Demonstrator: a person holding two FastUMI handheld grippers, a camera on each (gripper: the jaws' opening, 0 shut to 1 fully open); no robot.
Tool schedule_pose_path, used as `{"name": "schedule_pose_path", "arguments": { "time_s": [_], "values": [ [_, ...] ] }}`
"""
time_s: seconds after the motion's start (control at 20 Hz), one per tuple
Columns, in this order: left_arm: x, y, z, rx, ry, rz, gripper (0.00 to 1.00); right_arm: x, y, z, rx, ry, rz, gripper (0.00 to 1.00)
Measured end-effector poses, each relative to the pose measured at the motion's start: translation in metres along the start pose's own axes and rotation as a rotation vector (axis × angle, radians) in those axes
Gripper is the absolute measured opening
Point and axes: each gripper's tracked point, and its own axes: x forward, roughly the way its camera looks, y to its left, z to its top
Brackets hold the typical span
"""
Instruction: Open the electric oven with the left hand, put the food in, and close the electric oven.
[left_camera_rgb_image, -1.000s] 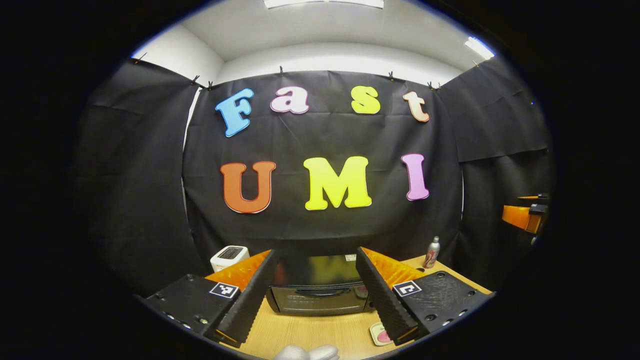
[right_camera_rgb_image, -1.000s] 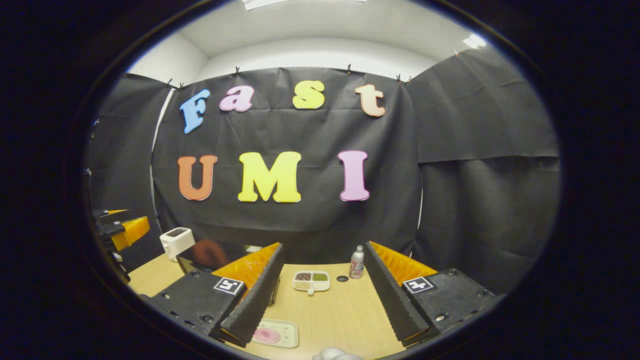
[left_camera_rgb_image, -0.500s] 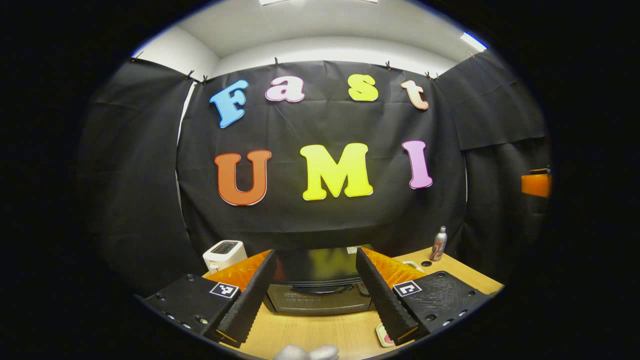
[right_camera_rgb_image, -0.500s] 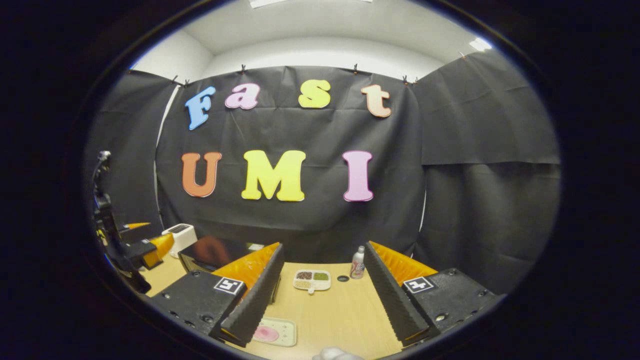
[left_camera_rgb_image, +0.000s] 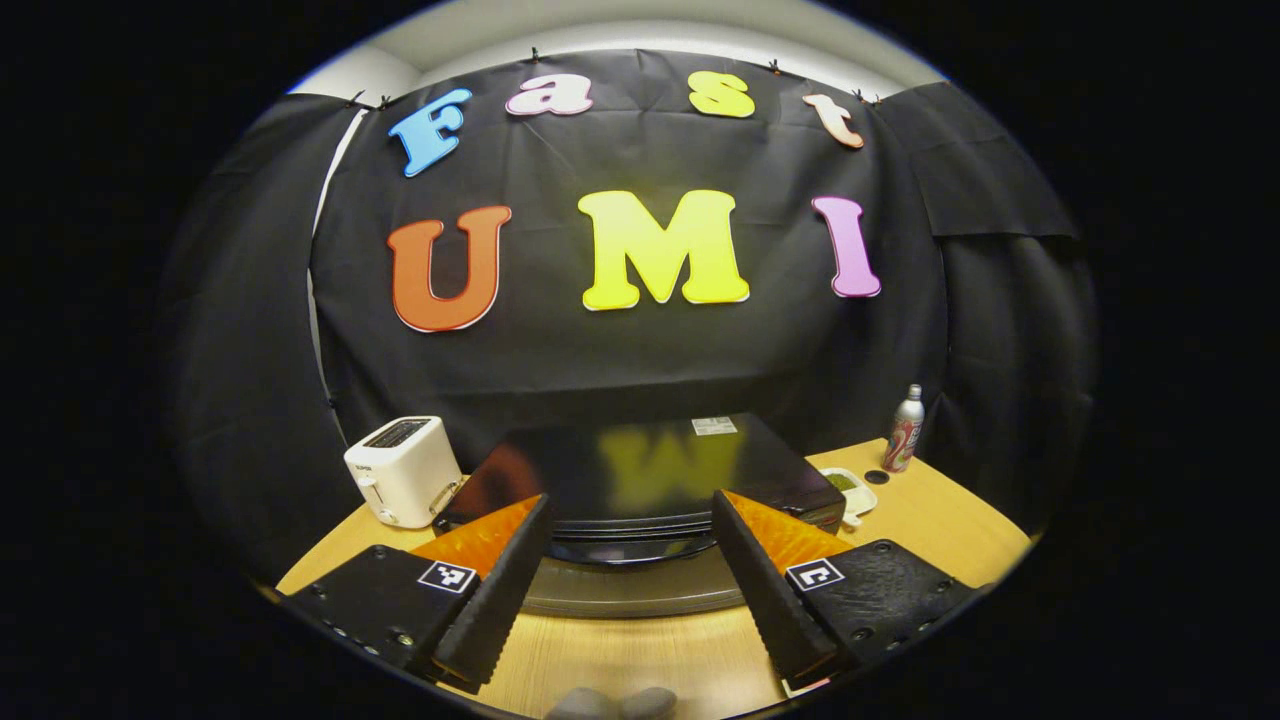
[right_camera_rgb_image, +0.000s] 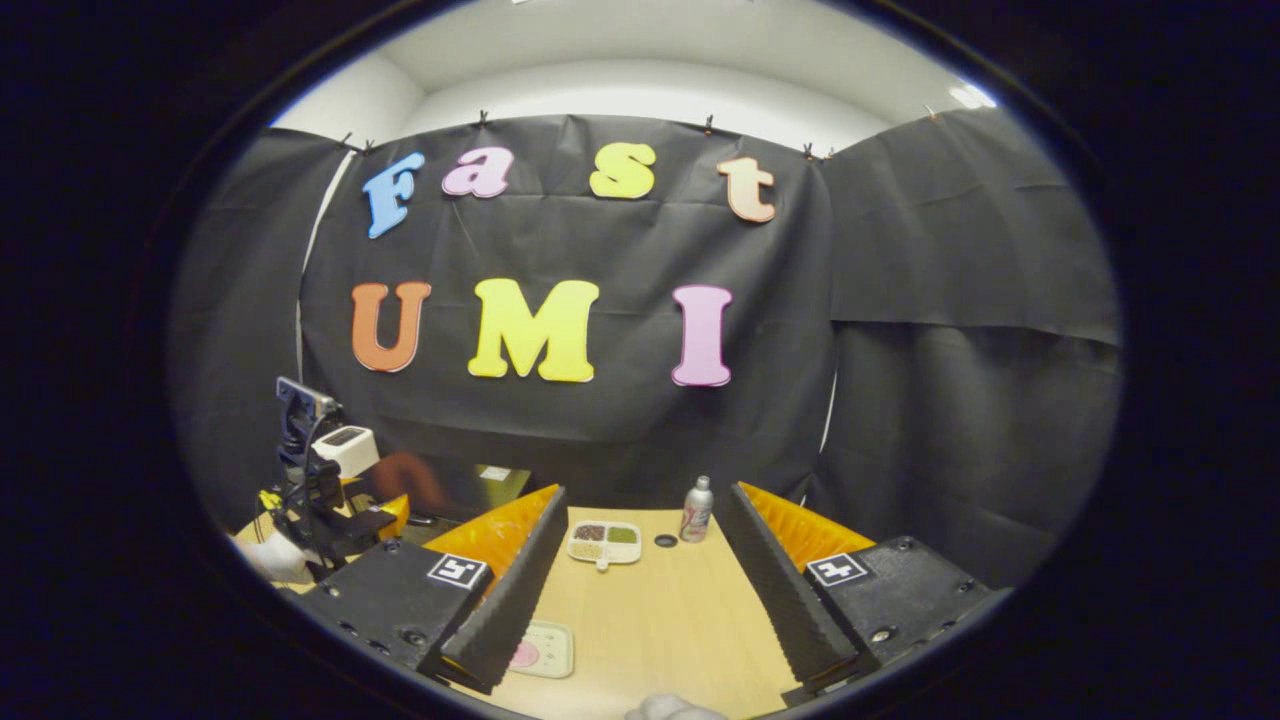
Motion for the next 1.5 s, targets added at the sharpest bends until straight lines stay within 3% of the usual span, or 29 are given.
{"name": "schedule_pose_path", "arguments": {
  "time_s": [0.2, 0.5, 1.0, 1.5],
  "values": [
    [0.025, 0.0, -0.025, -0.002, 0.079, -0.006, 0.97, 0.002, -0.006, -0.004, -0.001, 0.019, -0.021, 0.97],
    [0.028, -0.001, -0.024, -0.025, 0.082, -0.007, 0.97, 0.008, -0.002, -0.01, -0.004, 0.036, -0.011, 0.97],
    [-0.017, -0.004, -0.044, -0.029, 0.1, -0.015, 0.97, 0.003, 0.011, -0.016, 0.005, 0.042, 0.032, 0.97],
    [-0.07, -0.01, -0.105, -0.044, 0.183, -0.02, 0.97, -0.007, 0.03, -0.035, -0.015, 0.083, 0.091, 0.97]
  ]
}}
